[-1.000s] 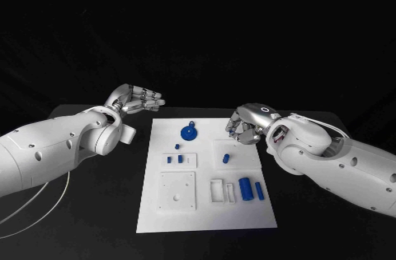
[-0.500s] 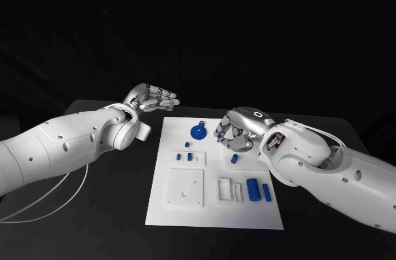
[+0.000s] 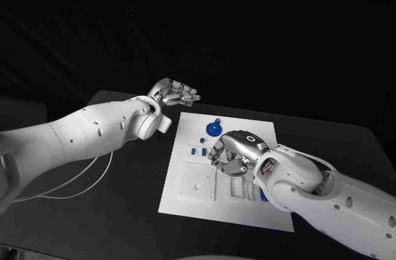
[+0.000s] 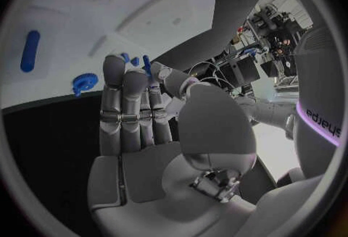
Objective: Assemble the parts on the task board
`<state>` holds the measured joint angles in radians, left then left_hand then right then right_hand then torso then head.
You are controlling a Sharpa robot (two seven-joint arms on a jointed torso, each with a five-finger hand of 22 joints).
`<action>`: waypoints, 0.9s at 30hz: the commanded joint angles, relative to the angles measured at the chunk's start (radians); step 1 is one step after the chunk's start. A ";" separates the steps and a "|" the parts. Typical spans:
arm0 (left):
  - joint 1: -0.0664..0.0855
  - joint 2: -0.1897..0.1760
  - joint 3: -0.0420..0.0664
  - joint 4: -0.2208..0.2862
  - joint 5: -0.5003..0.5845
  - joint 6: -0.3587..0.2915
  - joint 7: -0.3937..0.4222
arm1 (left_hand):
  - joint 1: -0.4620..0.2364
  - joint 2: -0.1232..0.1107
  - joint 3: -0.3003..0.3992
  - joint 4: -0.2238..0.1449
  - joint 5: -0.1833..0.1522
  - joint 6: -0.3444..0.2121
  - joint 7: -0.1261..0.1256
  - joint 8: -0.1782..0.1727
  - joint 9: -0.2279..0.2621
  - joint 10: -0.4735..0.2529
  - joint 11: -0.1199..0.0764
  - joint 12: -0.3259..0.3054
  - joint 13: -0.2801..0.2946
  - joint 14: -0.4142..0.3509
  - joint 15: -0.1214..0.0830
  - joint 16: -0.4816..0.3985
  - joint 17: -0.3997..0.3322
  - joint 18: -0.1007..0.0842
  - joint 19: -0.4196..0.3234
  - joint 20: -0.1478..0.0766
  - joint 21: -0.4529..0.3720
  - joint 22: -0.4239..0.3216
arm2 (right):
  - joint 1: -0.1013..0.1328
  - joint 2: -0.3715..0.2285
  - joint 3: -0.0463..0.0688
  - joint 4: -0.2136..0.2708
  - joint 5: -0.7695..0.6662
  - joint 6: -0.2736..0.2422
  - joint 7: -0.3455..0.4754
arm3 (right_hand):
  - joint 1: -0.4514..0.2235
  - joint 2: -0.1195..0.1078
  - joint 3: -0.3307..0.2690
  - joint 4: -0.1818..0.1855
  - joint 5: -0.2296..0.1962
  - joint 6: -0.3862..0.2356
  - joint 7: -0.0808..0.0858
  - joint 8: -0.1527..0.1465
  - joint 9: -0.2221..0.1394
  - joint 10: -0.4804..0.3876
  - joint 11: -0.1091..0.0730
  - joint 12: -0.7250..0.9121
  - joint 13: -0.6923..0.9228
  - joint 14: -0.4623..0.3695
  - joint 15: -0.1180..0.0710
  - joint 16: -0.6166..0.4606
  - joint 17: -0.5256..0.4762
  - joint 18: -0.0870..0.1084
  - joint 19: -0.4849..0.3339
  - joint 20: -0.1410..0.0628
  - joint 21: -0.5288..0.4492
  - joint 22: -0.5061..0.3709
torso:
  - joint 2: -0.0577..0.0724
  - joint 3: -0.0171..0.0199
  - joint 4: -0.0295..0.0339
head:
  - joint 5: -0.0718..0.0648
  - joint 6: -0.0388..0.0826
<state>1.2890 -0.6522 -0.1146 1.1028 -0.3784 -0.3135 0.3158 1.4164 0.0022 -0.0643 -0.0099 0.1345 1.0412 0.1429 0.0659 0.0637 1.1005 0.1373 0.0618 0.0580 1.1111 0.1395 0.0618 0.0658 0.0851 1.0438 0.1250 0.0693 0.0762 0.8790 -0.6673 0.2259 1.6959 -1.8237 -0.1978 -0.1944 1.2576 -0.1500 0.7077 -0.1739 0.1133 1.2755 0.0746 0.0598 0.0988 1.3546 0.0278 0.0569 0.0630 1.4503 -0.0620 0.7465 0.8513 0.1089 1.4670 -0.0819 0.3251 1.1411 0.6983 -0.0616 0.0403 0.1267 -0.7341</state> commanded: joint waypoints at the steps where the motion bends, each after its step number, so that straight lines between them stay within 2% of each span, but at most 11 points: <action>1: -0.003 0.008 0.001 -0.007 0.008 0.018 0.015 | -0.003 0.011 -0.001 -0.006 -0.001 -0.001 -0.002 -0.002 -0.001 -0.005 0.003 -0.001 0.001 -0.008 -0.001 -0.001 -0.001 -0.007 0.006 0.001 0.005 -0.001 | -0.010 0.012 -0.007 -0.012 -0.032 -0.013 0.027 | 0.004 0.010 -0.005 -0.002 0.004 0.001 0.000 0.005 0.001 0.007 -0.006 0.005 0.001 0.003 -0.004 0.004 -0.001 0.013 0.027 -0.007 0.005 0.002 | -0.007 -0.0013 0.0035 | 0.026 -0.011; 3: -0.004 0.010 0.001 -0.010 0.008 0.018 0.016 | -0.003 0.011 -0.001 -0.006 -0.001 -0.001 -0.002 -0.002 -0.001 -0.005 0.003 -0.001 0.001 -0.008 -0.001 -0.001 -0.001 -0.007 0.006 0.001 0.005 -0.001 | -0.016 0.021 -0.013 -0.021 -0.037 -0.015 0.027 | 0.004 0.010 -0.005 -0.002 0.004 0.001 0.000 0.005 0.001 0.007 -0.006 0.005 0.001 0.003 -0.004 0.004 -0.001 0.013 0.028 -0.007 0.006 0.004 | -0.005 -0.0013 0.0030 | 0.033 -0.014; 6: -0.005 0.012 0.001 -0.012 0.008 0.018 0.016 | -0.003 0.012 -0.002 -0.010 0.001 -0.002 -0.001 -0.002 -0.001 -0.006 0.003 -0.001 0.001 -0.008 -0.001 -0.001 -0.001 -0.007 0.006 0.001 0.005 -0.001 | -0.026 0.032 -0.020 -0.032 -0.042 -0.016 0.026 | 0.001 0.011 -0.004 -0.004 0.004 0.001 -0.001 0.005 0.001 0.007 -0.006 0.005 0.001 0.003 -0.004 0.008 -0.005 0.011 0.030 -0.007 0.033 0.026 | -0.003 -0.0002 0.0029 | 0.058 -0.019; 9: -0.006 0.014 0.001 -0.014 0.008 0.019 0.015 | -0.003 0.012 -0.002 -0.010 0.001 -0.002 -0.001 -0.002 -0.001 -0.006 0.003 -0.001 0.001 -0.008 -0.001 -0.001 -0.001 -0.007 0.006 0.001 0.005 -0.001 | -0.036 0.041 -0.024 -0.043 -0.046 -0.017 0.026 | 0.001 0.011 -0.004 -0.004 0.005 0.001 0.000 0.005 0.002 0.007 -0.006 0.005 0.001 0.003 -0.004 0.008 -0.007 0.011 0.030 -0.007 0.040 0.033 | -0.003 -0.0003 0.0034 | 0.070 -0.025; 17: -0.006 0.015 0.001 -0.011 0.008 0.023 0.017 | -0.005 0.014 -0.003 -0.014 0.001 -0.008 0.000 -0.002 -0.001 -0.009 0.004 -0.001 0.001 -0.010 0.000 -0.001 -0.001 -0.007 0.003 0.002 0.005 -0.001 | -0.051 0.056 -0.033 -0.068 -0.070 -0.048 0.014 | 0.001 0.010 0.000 -0.006 -0.001 0.002 -0.001 0.005 0.002 0.008 -0.006 0.005 0.001 0.002 -0.004 0.013 -0.012 0.010 0.031 -0.007 0.059 0.057 | -0.003 -0.0007 0.0030 | 0.089 -0.038; 22: -0.006 0.014 0.001 -0.009 0.008 0.025 0.019 | -0.005 0.014 -0.003 -0.014 0.001 -0.008 0.000 -0.002 -0.001 -0.009 0.004 -0.001 0.001 -0.010 0.000 -0.001 -0.001 -0.007 0.003 0.002 0.005 -0.001 | -0.053 0.057 -0.038 -0.077 -0.077 -0.051 0.010 | 0.001 0.010 0.001 -0.005 -0.001 0.002 -0.001 0.005 0.002 0.008 -0.006 0.005 0.001 0.002 -0.004 0.014 -0.013 0.010 0.031 -0.007 0.062 0.061 | -0.002 -0.0010 0.0022 | 0.092 -0.043; 27: -0.007 0.014 0.001 -0.009 0.008 0.027 0.021 | -0.011 0.016 -0.005 -0.013 -0.006 -0.009 0.001 -0.002 -0.001 -0.009 0.004 -0.001 0.001 -0.011 0.001 -0.001 -0.001 -0.007 0.002 0.003 0.005 -0.001 | -0.057 0.060 -0.042 -0.082 -0.081 -0.051 0.010 | 0.001 0.010 0.001 -0.005 -0.001 0.002 -0.001 0.005 0.002 0.008 -0.006 0.005 0.001 0.002 -0.004 0.014 -0.013 0.010 0.031 -0.007 0.062 0.061 | -0.002 0.0005 0.0016 | 0.101 -0.045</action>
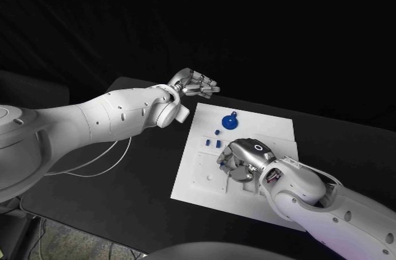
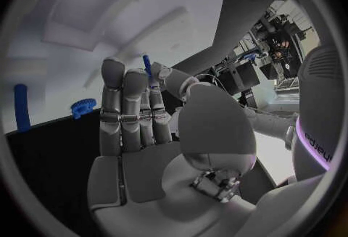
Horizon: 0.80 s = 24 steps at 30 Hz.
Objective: Assemble the parts on the task board
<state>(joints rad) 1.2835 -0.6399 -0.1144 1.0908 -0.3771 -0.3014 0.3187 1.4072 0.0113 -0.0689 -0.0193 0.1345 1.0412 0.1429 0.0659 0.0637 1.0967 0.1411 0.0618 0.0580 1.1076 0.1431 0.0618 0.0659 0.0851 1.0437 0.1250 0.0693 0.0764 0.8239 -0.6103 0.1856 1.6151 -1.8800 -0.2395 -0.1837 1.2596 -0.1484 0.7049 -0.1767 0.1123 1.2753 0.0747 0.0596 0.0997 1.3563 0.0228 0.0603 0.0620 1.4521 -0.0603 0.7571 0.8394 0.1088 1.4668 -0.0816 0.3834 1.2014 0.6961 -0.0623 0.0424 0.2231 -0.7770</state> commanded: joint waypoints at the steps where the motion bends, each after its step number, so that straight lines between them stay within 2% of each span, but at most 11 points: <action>1: -0.001 0.002 0.001 0.003 0.006 0.016 0.018 | -0.002 0.007 -0.001 -0.004 -0.006 -0.009 0.001 -0.002 -0.001 -0.006 0.001 -0.001 0.001 -0.008 -0.003 -0.001 -0.001 -0.007 0.002 0.003 0.005 -0.001 | -0.003 0.004 -0.002 -0.003 -0.027 -0.010 -0.001 | 0.000 0.008 0.004 -0.003 -0.002 0.002 -0.001 0.005 0.001 0.006 -0.001 0.002 0.002 0.000 -0.006 0.005 -0.002 0.009 0.032 -0.007 0.007 0.005 | 0.001 0.0012 -0.0002 | 0.006 -0.003; 18: -0.001 0.003 0.001 0.001 0.006 0.021 0.017 | -0.003 0.008 -0.002 -0.004 -0.009 -0.009 0.001 -0.002 -0.001 -0.006 0.001 -0.001 0.001 -0.008 -0.003 -0.001 -0.001 -0.007 0.002 0.003 0.005 -0.002 | -0.010 0.002 -0.005 -0.010 -0.032 0.001 -0.001 | 0.000 0.007 0.005 -0.004 -0.002 0.003 -0.001 0.005 0.001 0.007 -0.001 0.002 0.002 0.000 -0.006 0.007 -0.005 0.009 0.032 -0.007 0.010 0.016 | 0.002 0.0019 -0.0007 | 0.006 -0.008; 24: -0.001 0.004 0.001 0.001 0.006 0.022 0.016 | -0.003 0.008 -0.002 -0.004 -0.009 -0.009 0.001 -0.002 -0.001 -0.006 0.001 -0.001 0.001 -0.008 -0.003 -0.001 -0.001 -0.007 0.002 0.003 0.005 -0.002 | -0.013 0.009 -0.015 -0.019 -0.047 0.018 -0.008 | 0.000 0.007 0.005 -0.004 -0.002 0.003 -0.001 0.005 0.001 0.007 -0.001 0.002 0.002 0.000 -0.006 0.007 -0.005 0.009 0.032 -0.007 0.010 0.016 | 0.002 0.0022 0.0000 | 0.006 -0.008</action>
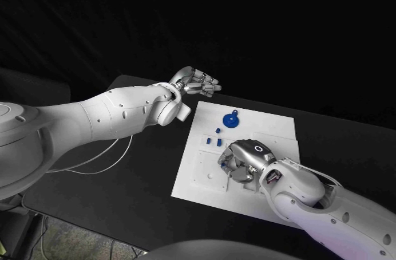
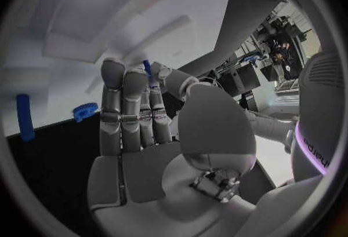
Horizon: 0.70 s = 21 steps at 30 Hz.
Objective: Assemble the parts on the task board
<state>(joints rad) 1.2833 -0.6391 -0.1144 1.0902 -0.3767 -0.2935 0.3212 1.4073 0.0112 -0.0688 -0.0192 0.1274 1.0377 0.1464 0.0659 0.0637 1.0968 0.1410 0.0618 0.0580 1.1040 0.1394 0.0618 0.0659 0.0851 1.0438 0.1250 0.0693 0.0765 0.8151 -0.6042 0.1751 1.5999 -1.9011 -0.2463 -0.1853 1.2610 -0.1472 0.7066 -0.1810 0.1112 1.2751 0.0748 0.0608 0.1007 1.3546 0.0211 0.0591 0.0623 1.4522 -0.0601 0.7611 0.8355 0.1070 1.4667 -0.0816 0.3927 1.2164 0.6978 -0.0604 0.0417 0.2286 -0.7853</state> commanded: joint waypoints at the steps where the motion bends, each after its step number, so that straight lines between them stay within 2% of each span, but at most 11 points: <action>1: -0.001 0.003 0.001 0.002 0.006 0.014 0.013 | -0.004 0.010 -0.004 -0.006 -0.003 -0.008 -0.002 -0.002 -0.001 -0.008 0.001 -0.001 0.001 -0.006 0.001 -0.001 -0.001 -0.007 0.001 0.003 0.005 -0.002 | -0.004 0.004 -0.009 -0.007 -0.031 0.026 -0.008 | -0.001 0.006 0.004 0.001 -0.001 0.003 -0.001 0.004 0.000 0.009 0.000 0.003 0.001 -0.001 -0.006 0.003 -0.001 0.011 0.032 -0.007 0.001 0.001 | 0.000 0.0002 0.0010 | 0.000 0.000; 6: -0.001 0.003 0.001 0.002 0.006 0.015 0.013 | -0.004 0.010 -0.004 -0.006 -0.003 -0.008 -0.002 -0.002 -0.001 -0.008 0.001 -0.001 0.001 -0.006 0.001 -0.001 -0.001 -0.007 0.001 0.003 0.005 -0.002 | -0.006 0.011 -0.017 -0.014 -0.043 0.028 -0.011 | -0.001 0.007 0.002 -0.001 -0.003 0.003 -0.001 0.003 0.000 0.008 0.000 0.003 0.001 -0.001 -0.006 0.005 -0.003 0.010 0.032 -0.007 0.002 0.007 | 0.001 0.0003 0.0013 | 0.001 0.000; 15: -0.001 0.005 0.001 0.002 0.006 0.021 0.010 | -0.005 0.012 -0.005 -0.006 -0.003 -0.007 -0.002 -0.002 -0.001 -0.009 0.002 -0.001 0.001 -0.007 0.002 -0.001 -0.001 -0.007 0.000 0.004 0.005 -0.002 | -0.007 0.020 -0.024 -0.027 -0.049 0.039 -0.021 | -0.004 0.006 0.000 0.001 -0.002 0.000 0.000 0.003 -0.001 0.005 0.001 0.003 0.001 -0.003 -0.005 0.003 -0.007 0.011 0.029 -0.006 -0.014 0.007 | 0.000 -0.0006 0.0001 | 0.001 -0.002; 18: -0.001 0.006 0.001 0.002 0.006 0.022 0.009 | -0.005 0.012 -0.005 -0.006 -0.003 -0.007 -0.002 -0.002 -0.001 -0.009 0.002 -0.001 0.001 -0.007 0.002 -0.001 -0.001 -0.007 0.000 0.004 0.005 -0.002 | -0.007 0.020 -0.026 -0.030 -0.040 0.038 -0.018 | -0.017 -0.006 -0.025 0.008 0.042 -0.031 0.009 0.002 -0.011 -0.032 0.011 0.002 0.000 -0.004 0.001 -0.001 -0.011 0.012 0.026 -0.002 -0.032 0.003 | 0.000 -0.0007 -0.0003 | 0.000 -0.001; 21: -0.001 0.005 0.001 0.001 0.006 0.024 0.008 | -0.006 0.012 -0.005 -0.006 -0.004 -0.007 -0.002 -0.002 -0.001 -0.010 0.002 -0.001 0.001 -0.008 0.002 -0.001 -0.001 -0.007 -0.001 0.004 0.005 -0.002 | -0.007 0.017 -0.028 -0.031 -0.025 0.025 -0.011 | -0.030 -0.025 -0.080 0.018 0.078 -0.057 0.014 0.001 -0.024 -0.082 0.025 0.001 -0.002 -0.004 0.011 -0.006 -0.017 0.016 0.025 0.006 -0.059 -0.008 | 0.000 -0.0004 -0.0001 | -0.001 -0.001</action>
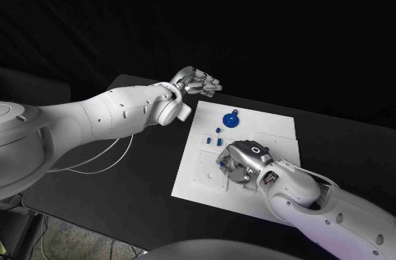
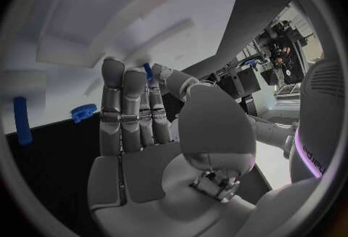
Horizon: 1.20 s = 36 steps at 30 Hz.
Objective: Assemble the parts on the task board
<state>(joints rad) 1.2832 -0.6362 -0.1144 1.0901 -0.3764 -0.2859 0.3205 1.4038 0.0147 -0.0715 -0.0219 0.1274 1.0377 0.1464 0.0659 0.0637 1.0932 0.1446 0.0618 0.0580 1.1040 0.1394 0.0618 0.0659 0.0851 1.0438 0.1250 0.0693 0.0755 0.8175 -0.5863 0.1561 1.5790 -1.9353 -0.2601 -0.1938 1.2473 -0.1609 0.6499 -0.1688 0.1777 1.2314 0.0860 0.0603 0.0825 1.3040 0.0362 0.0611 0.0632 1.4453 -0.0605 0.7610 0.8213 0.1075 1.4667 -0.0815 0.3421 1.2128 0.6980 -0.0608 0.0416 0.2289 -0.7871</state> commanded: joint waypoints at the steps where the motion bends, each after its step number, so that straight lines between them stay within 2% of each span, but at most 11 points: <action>1: -0.001 0.002 0.001 0.002 0.006 0.017 0.009 | -0.002 0.009 -0.002 -0.003 -0.004 -0.007 -0.002 -0.002 -0.001 -0.006 -0.002 -0.001 0.001 -0.008 0.002 -0.001 -0.001 -0.007 -0.001 0.004 0.005 -0.001 | -0.009 -0.002 -0.009 -0.011 0.013 0.033 0.000 | -0.018 -0.016 -0.039 0.009 0.012 -0.021 0.004 0.003 -0.009 -0.049 0.014 0.001 -0.002 0.004 0.015 -0.006 -0.004 0.018 0.026 0.010 -0.015 -0.008 | 0.000 0.0000 0.0000 | -0.002 0.001; 5: -0.001 0.001 0.001 0.001 0.005 0.017 0.007 | -0.005 0.010 -0.003 -0.001 -0.003 -0.008 -0.001 -0.002 -0.001 -0.006 -0.002 -0.001 0.001 -0.009 0.003 -0.001 -0.001 -0.007 -0.001 0.004 0.005 -0.001 | -0.011 -0.006 -0.009 -0.010 0.033 -0.015 0.013 | -0.014 -0.047 -0.130 0.017 0.010 -0.055 0.009 0.003 -0.015 -0.144 0.041 0.001 -0.003 -0.001 0.032 -0.012 -0.017 0.032 0.025 0.027 -0.060 -0.036 | 0.000 0.0009 0.0002 | -0.003 0.002; 11: -0.001 0.001 0.001 0.000 0.005 0.018 0.006 | -0.006 0.012 -0.003 0.002 -0.004 -0.009 -0.001 -0.002 -0.001 -0.007 -0.001 -0.001 0.001 -0.009 0.003 -0.001 -0.001 -0.007 -0.001 0.005 0.005 -0.001 | -0.013 -0.014 -0.010 -0.003 0.060 -0.084 0.028 | 0.033 -0.038 -0.286 0.038 0.015 -0.100 0.011 0.002 -0.017 -0.199 0.053 0.006 -0.003 -0.003 0.041 -0.009 -0.041 0.046 0.036 0.040 -0.085 -0.069 | 0.001 0.0008 0.0007 | -0.007 0.004; 18: -0.001 0.002 0.001 -0.003 0.004 0.019 0.004 | -0.006 0.012 -0.003 0.004 -0.003 -0.013 0.000 -0.002 -0.001 -0.008 -0.001 -0.001 0.001 -0.010 0.003 -0.001 -0.001 -0.007 -0.002 0.005 0.005 -0.001 | -0.014 -0.038 -0.008 0.023 0.070 -0.123 0.022 | 0.045 -0.042 -0.284 0.043 0.013 -0.108 0.016 0.002 -0.017 -0.202 0.055 0.005 -0.004 -0.002 0.042 -0.005 -0.050 0.047 0.037 0.040 -0.082 -0.077 | 0.000 0.0010 -0.0002 | -0.010 0.007; 22: -0.001 0.002 0.001 -0.004 0.004 0.020 0.004 | -0.006 0.012 -0.003 0.004 -0.003 -0.013 0.000 -0.002 -0.001 -0.008 -0.001 -0.001 0.001 -0.010 0.003 -0.001 -0.001 -0.007 -0.002 0.005 0.005 -0.001 | -0.014 -0.060 0.004 0.048 0.079 -0.126 0.019 | 0.042 -0.043 -0.282 0.049 0.015 -0.104 0.015 0.002 -0.017 -0.198 0.053 0.005 -0.004 -0.002 0.041 -0.004 -0.054 0.047 0.038 0.040 -0.079 -0.080 | 0.001 0.0012 -0.0009 | -0.015 0.011; 26: -0.001 0.001 0.001 -0.006 0.004 0.020 0.004 | -0.006 0.012 -0.003 0.004 -0.003 -0.013 0.000 -0.002 -0.001 -0.008 -0.001 -0.001 0.001 -0.010 0.003 -0.001 -0.001 -0.007 -0.002 0.005 0.005 -0.001 | -0.014 -0.095 0.039 0.082 0.090 -0.112 -0.004 | 0.041 -0.040 -0.265 0.060 0.013 -0.101 0.017 0.002 -0.017 -0.180 0.049 0.006 -0.004 0.001 0.037 0.001 -0.056 0.045 0.039 0.037 -0.070 -0.085 | 0.001 0.0012 -0.0010 | -0.025 0.019; 28: -0.001 0.000 0.001 -0.006 0.004 0.020 0.004 | -0.006 0.012 -0.003 0.004 -0.003 -0.013 0.000 -0.002 -0.001 -0.008 -0.001 -0.001 0.001 -0.010 0.003 -0.001 -0.001 -0.007 -0.002 0.005 0.005 -0.001 | -0.014 -0.116 0.066 0.097 0.100 -0.097 -0.020 | 0.037 -0.045 -0.221 0.067 -0.005 -0.098 0.020 0.002 -0.017 -0.166 0.046 0.003 -0.005 0.002 0.035 0.005 -0.057 0.044 0.039 0.034 -0.061 -0.088 | 0.001 0.0013 -0.0013 | -0.030 0.022; 30: -0.001 -0.002 0.001 -0.005 0.004 0.019 0.005 | -0.006 0.012 -0.003 0.004 -0.003 -0.013 0.000 -0.002 -0.001 -0.008 -0.001 -0.001 0.001 -0.010 0.003 -0.001 -0.001 -0.007 -0.002 0.005 0.005 -0.001 | -0.014 -0.137 0.092 0.108 0.112 -0.078 -0.032 | 0.031 -0.059 -0.190 0.079 0.001 -0.100 0.019 0.002 -0.017 -0.154 0.044 0.003 -0.005 0.002 0.034 0.008 -0.057 0.042 0.038 0.032 -0.053 -0.091 | 0.000 0.0013 -0.0027 | -0.039 0.026; 34: -0.001 -0.006 0.001 -0.002 0.004 0.017 0.007 | -0.005 0.011 -0.004 0.006 -0.003 -0.013 0.000 -0.001 -0.001 -0.007 -0.001 -0.001 0.001 -0.009 0.003 -0.001 -0.001 -0.007 -0.002 0.005 0.005 -0.001 | -0.013 -0.173 0.140 0.120 0.144 -0.030 -0.051 | 0.031 -0.061 -0.186 0.082 0.002 -0.104 0.018 0.002 -0.017 -0.151 0.043 0.003 -0.004 0.002 0.033 0.010 -0.057 0.042 0.038 0.032 -0.051 -0.093 | 0.000 0.0009 -0.0034 | -0.051 0.033; 35: -0.001 -0.008 0.001 -0.002 0.004 0.017 0.007 | -0.005 0.011 -0.004 0.006 -0.003 -0.013 0.000 -0.001 -0.001 -0.007 -0.001 -0.001 0.001 -0.009 0.003 -0.001 -0.001 -0.007 -0.002 0.005 0.005 -0.001 | -0.012 -0.184 0.158 0.119 0.154 -0.007 -0.058 | 0.031 -0.061 -0.188 0.084 -0.006 -0.108 0.017 0.002 -0.017 -0.155 0.044 0.003 -0.004 0.002 0.034 0.011 -0.056 0.042 0.037 0.032 -0.050 -0.093 | 0.000 0.0016 -0.0044 | -0.053 0.036; 36: -0.001 -0.009 0.001 -0.002 0.004 0.017 0.007 | -0.005 0.011 -0.004 0.006 -0.003 -0.013 0.000 -0.001 -0.001 -0.007 -0.001 -0.001 0.001 -0.009 0.003 -0.001 -0.001 -0.007 -0.002 0.005 0.005 -0.001 | -0.010 -0.191 0.169 0.117 0.160 0.007 -0.061 | 0.031 -0.062 -0.195 0.085 -0.014 -0.126 0.009 0.002 -0.019 -0.167 0.046 0.002 -0.004 0.001 0.035 0.010 -0.057 0.041 0.036 0.033 -0.050 -0.094 | 0.000 0.0021 -0.0052 | -0.055 0.038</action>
<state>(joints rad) 1.2830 -0.6454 -0.1143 1.0854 -0.3764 -0.2779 0.3181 1.3986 0.0199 -0.0741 -0.0193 0.1275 1.0316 0.1473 0.0659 0.0637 1.0932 0.1446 0.0618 0.0580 1.1004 0.1429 0.0618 0.0659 0.0851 1.0437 0.1250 0.0693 0.0759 0.8060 -0.7734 0.3253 1.6953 -1.8184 -0.3300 -0.2183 1.2767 -0.2133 0.4519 -0.0846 0.1660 1.1083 0.0981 0.0629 0.0652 1.1410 0.0839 0.0650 0.0594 1.4416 -0.0248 0.7686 0.7651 0.1391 1.4667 -0.0462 0.2881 1.1186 0.6985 -0.0593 0.0383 0.1807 -0.7546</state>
